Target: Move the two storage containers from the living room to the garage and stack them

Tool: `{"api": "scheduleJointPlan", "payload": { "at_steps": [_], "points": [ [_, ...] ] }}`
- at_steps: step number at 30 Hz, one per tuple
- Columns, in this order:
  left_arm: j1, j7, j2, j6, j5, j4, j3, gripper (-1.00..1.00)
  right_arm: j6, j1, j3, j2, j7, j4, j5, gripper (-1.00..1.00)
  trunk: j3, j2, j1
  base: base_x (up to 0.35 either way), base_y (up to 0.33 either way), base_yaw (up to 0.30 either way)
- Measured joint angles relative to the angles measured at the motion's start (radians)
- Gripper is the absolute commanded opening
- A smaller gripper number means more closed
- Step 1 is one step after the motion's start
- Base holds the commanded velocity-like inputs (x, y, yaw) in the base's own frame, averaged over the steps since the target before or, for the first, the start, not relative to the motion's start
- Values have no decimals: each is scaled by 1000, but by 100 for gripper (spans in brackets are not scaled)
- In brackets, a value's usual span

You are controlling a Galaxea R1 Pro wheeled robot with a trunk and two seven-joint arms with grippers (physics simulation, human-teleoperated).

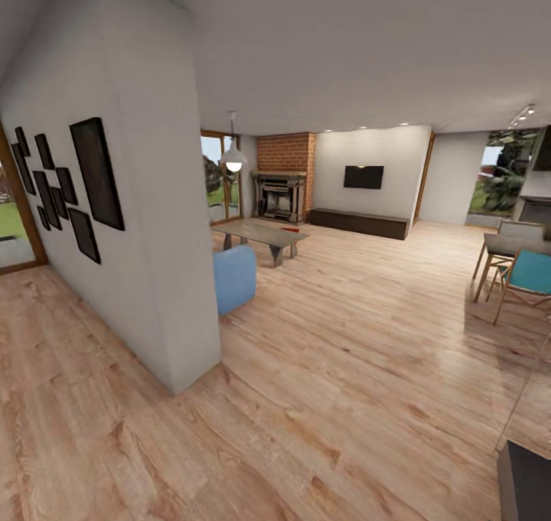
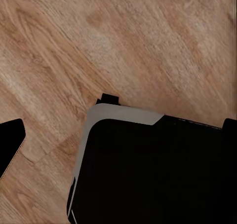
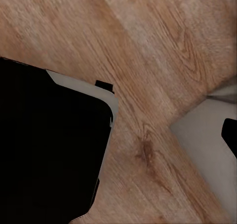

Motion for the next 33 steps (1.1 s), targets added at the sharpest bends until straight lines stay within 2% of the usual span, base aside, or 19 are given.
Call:
{"api": "scheduleJointPlan", "payload": {
  "at_steps": [15,21,33],
  "points": [
    [0,0,0,0,0,0,0,100,0,0,-1,0,0,0,0,100,0,0,0,323,0,-277],
    [0,0,0,0,0,0,0,100,-1,0,-12,-1,0,0,-2,100,0,0,0,323,0,-36],
    [0,0,0,0,1,0,0,100,0,0,-1,0,0,0,0,100,0,0,0,323,0,-1]
  ]
}}
